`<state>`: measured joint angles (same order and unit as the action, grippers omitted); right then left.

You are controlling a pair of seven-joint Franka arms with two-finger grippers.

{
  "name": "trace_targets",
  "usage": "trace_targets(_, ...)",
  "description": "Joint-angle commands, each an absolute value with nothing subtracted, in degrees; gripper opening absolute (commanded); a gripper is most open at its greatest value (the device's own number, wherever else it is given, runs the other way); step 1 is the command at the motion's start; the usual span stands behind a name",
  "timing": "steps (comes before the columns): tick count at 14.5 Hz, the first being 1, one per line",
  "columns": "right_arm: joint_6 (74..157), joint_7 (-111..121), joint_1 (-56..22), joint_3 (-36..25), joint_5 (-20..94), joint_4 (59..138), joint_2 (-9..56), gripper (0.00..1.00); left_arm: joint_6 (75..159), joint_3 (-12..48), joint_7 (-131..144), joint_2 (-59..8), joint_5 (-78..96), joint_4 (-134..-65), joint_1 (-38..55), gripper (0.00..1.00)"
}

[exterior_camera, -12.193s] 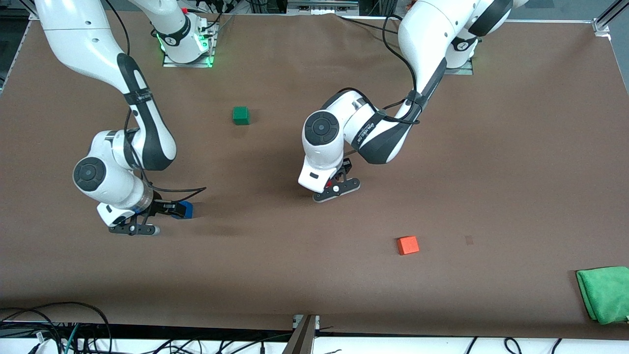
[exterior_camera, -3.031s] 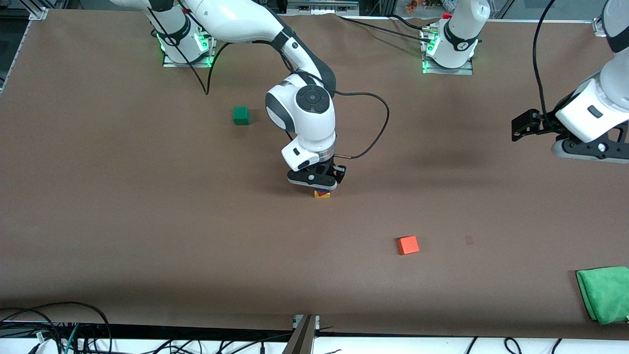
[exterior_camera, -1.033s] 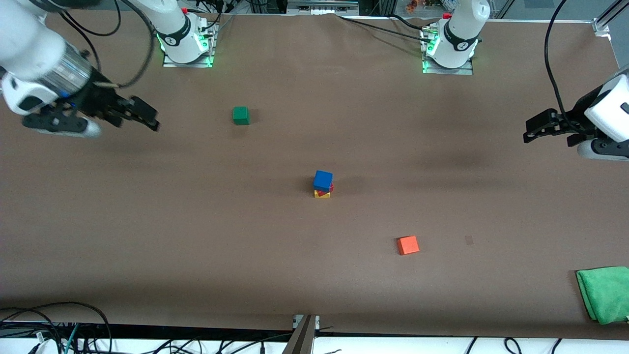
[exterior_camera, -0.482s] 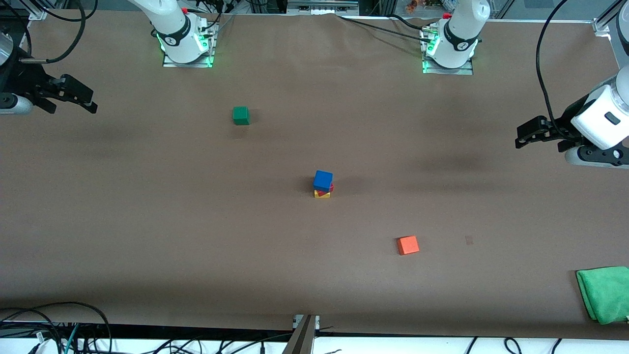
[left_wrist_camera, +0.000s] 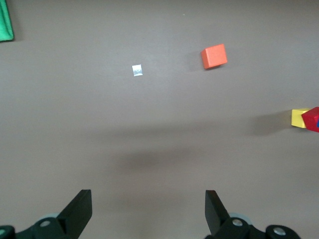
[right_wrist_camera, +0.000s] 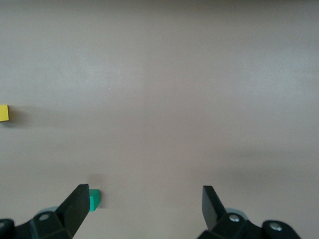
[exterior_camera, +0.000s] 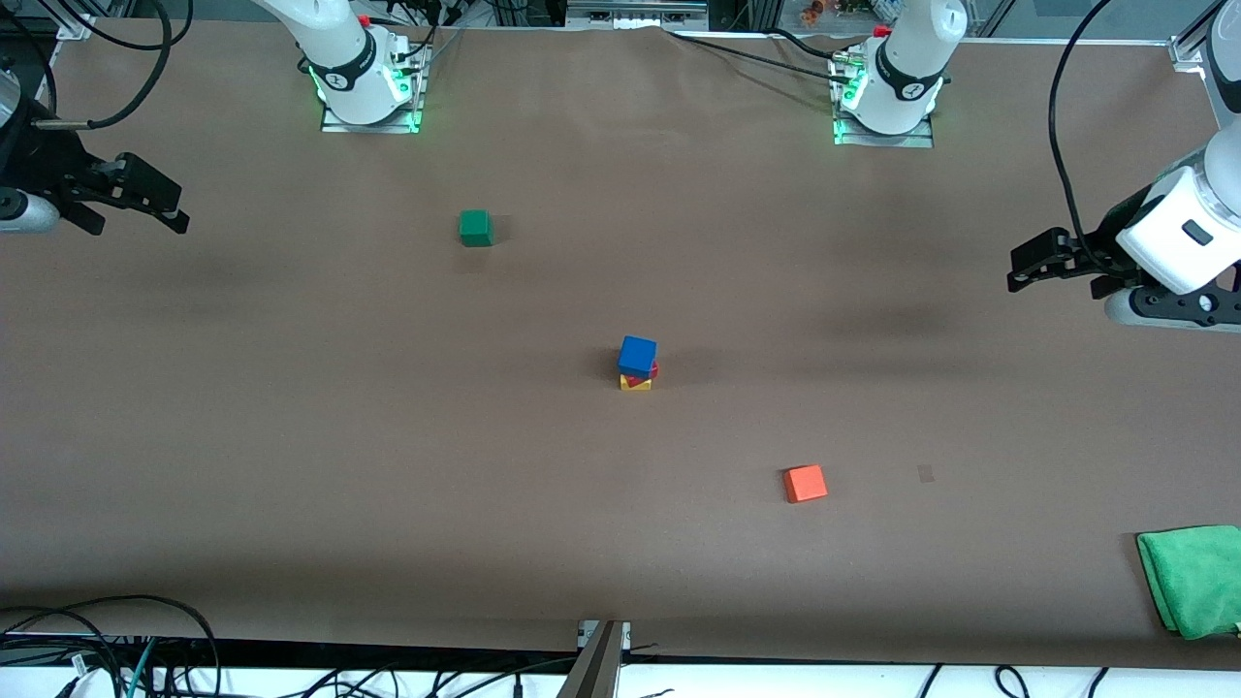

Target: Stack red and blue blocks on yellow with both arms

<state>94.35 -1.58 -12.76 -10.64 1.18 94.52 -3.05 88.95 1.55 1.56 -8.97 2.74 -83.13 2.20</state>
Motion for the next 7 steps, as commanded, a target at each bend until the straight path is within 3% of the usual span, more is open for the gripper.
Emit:
trace_targets(1,93.87,-1.23,-12.75,-10.55,0.09,92.29,-1.93,1.00,89.30,1.67,2.55,-8.44,4.31,-83.41,2.28,1.00)
trace_targets(7,94.04,-0.88,-12.13,-11.25,-0.09,91.41,-1.93,1.00,89.30,2.28,4.04,-8.96,4.22,-83.41,3.52,1.00)
